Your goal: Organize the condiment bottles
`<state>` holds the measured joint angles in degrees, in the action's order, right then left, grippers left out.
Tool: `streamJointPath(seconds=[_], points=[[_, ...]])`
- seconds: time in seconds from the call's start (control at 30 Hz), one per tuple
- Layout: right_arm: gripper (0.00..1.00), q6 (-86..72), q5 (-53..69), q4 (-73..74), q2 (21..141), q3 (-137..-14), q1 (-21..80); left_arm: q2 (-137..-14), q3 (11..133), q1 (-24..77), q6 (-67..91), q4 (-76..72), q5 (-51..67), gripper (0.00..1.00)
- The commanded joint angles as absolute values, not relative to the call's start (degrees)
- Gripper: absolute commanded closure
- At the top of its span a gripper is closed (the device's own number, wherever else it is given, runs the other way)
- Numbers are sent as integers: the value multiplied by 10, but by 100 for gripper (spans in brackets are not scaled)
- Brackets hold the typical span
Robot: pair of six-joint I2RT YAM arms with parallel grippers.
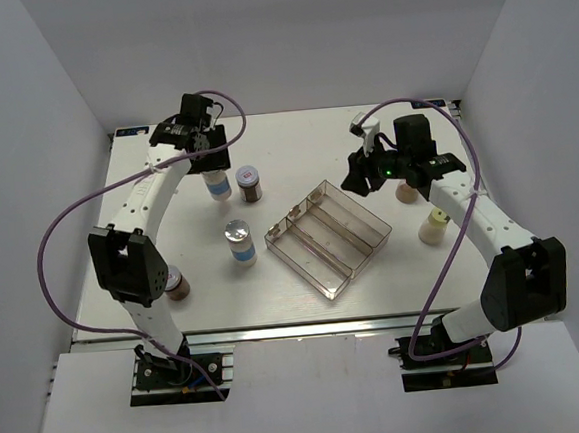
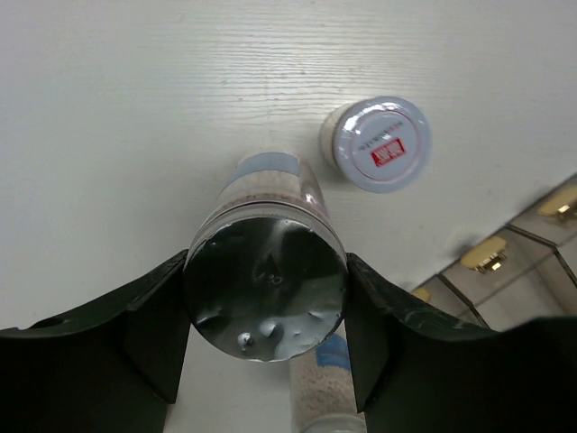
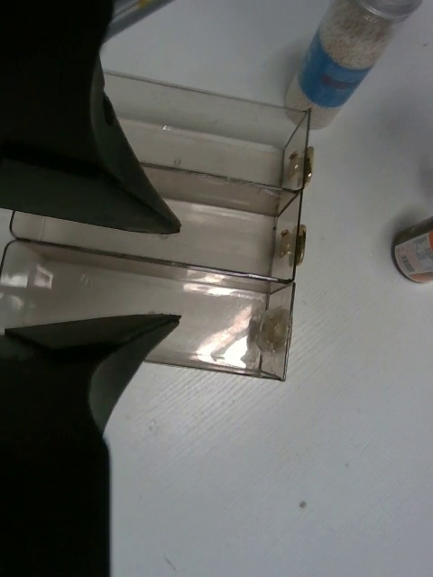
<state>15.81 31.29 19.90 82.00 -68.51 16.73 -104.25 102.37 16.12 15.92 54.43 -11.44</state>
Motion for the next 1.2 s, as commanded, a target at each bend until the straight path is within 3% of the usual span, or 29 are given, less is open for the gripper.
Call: streamJointPath(seconds=[0.0, 0.03, 0.13, 0.53, 1.17], points=[[56, 160, 322, 185, 800, -686, 168, -985, 1065, 187, 161, 592, -107, 100], [77, 160, 322, 186, 800, -686, 168, -982, 1069, 194, 164, 598, -105, 100], [100, 157, 316, 186, 797, -684, 168, -962, 1084, 205, 175, 620, -74, 100], [100, 147, 302, 177, 785, -664, 168, -914, 1072, 232, 173, 601, 163, 100], [100, 146, 287, 170, 764, -638, 167, -962, 1018, 365, 168, 618, 107, 100]])
